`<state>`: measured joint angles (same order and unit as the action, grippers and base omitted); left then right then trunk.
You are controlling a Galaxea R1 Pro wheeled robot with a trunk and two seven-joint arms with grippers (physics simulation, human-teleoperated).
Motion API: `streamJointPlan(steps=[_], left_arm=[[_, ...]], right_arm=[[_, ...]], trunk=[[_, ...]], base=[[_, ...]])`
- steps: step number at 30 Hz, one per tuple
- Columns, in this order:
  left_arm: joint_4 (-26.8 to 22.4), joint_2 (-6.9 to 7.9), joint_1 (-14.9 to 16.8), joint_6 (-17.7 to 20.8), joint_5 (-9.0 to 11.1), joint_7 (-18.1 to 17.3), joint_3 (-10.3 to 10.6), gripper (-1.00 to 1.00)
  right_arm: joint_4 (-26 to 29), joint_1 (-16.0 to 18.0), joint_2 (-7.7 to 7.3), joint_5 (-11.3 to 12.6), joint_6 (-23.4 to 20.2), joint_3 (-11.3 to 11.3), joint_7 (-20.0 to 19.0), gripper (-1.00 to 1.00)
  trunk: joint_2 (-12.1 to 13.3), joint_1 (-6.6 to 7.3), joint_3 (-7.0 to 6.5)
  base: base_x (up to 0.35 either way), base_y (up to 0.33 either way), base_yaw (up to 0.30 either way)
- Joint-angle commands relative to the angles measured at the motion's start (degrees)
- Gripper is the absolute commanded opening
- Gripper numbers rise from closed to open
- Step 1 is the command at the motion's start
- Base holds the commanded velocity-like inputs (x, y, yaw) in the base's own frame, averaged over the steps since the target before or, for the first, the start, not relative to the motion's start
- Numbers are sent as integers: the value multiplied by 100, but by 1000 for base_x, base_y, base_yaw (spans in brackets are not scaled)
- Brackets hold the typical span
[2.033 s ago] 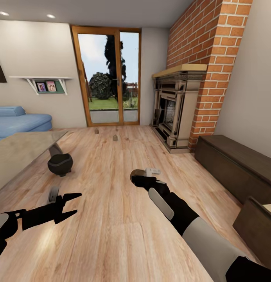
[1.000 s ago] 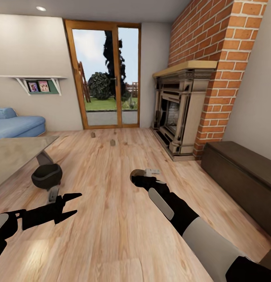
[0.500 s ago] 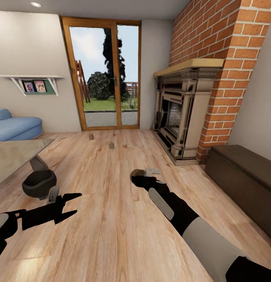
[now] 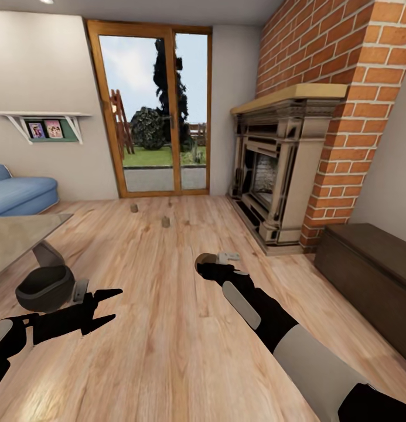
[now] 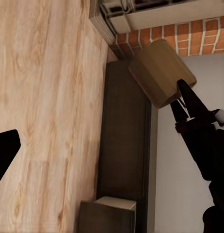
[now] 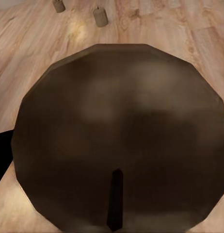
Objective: Place each of the two pumpkins and all three candles from the living room inside a cabinet in the living room (use any cabinet), then make sure every cabinet is closed, and position the cauldron so it is next to a table in the living room.
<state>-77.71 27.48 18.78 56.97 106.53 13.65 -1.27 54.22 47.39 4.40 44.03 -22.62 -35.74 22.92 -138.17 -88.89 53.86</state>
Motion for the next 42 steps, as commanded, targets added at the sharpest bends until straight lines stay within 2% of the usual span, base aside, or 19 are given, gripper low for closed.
streamJointPlan(steps=[1, 42], left_arm=[[-3, 1, 3, 16, 60, 59, -5, 100], [80, -4, 3, 16, 60, 65, -5, 100]], right_arm=[[9, 7, -3, 35, -6, -14, 52, -100], [-17, 7, -6, 35, 81, -20, 51, -100]], trunk=[[-3, -2, 6], [-3, -2, 6]], base=[[335, 0, 0], [335, 0, 0]])
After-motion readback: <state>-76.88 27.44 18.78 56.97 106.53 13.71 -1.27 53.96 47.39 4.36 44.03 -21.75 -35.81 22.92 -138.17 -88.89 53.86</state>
